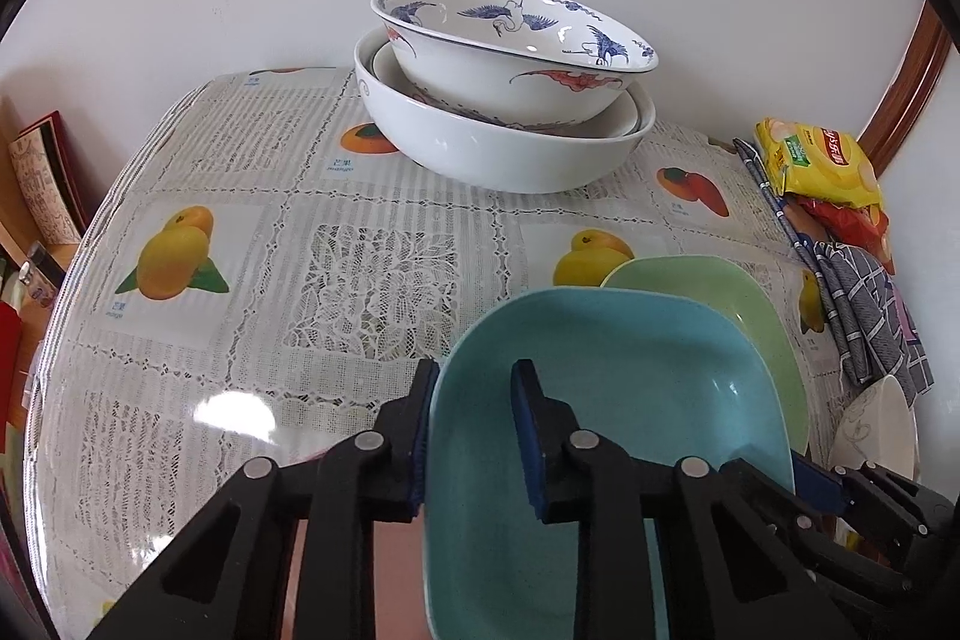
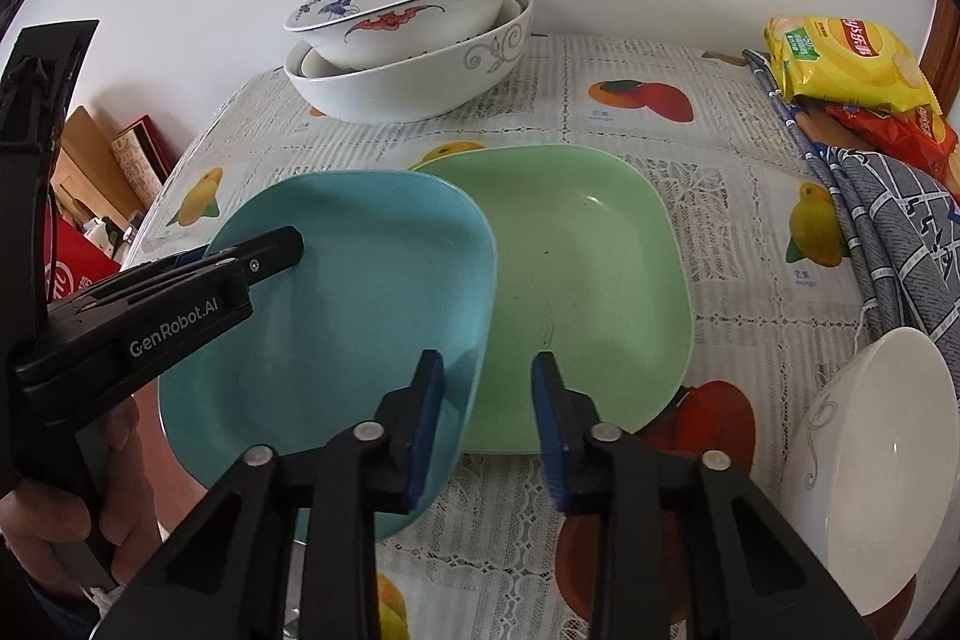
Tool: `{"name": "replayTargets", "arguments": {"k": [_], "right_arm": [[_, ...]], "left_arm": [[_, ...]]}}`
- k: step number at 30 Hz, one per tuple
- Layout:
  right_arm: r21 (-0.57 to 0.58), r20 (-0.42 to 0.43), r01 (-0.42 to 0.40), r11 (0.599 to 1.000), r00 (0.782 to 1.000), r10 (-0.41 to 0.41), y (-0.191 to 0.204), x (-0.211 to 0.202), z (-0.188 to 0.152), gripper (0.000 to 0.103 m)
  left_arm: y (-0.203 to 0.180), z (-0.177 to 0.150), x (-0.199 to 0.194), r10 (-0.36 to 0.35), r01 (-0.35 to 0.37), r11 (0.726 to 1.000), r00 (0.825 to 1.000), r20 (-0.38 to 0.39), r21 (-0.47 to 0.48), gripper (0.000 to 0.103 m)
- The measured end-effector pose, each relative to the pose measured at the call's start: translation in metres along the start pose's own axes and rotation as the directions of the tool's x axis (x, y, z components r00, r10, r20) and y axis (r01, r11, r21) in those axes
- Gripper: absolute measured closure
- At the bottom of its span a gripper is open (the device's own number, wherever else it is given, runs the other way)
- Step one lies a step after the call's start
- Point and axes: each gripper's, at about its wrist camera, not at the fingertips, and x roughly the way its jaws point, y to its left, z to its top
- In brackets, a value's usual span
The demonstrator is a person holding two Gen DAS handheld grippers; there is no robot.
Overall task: Organize plates and bowls
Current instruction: 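Lift the teal plate off the pink plate with both tools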
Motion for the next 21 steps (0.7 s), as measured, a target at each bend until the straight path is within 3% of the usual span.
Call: {"name": "replayTargets", "arguments": {"k": [3,8,21], "right_arm": [[-0.012,0.002,0.029,1.0,1.0,-0.029,0.004,-0.001,0.001,0.089],[0.009,0.028,0.005,1.0,1.0,-0.005,0.004,-0.014,0.002,0.091],[0.013,0.116,0.014,1.0,0.993,-0.016,0.002,-0.074,-0.01,0.091]], "left_arm": [[-0.002,-0.001,-0.005,-0.002,0.002,1.0,1.0,0.01,0.011,0.087],[0.002,-0.001,-0.018,-0.008,0.008,1.0,1.0,0.031,-0.008,0.09],[-0.014,-0.009,-0.068,-0.035,0.034,0.999,0.995,0.098,0.003,0.09]]}}
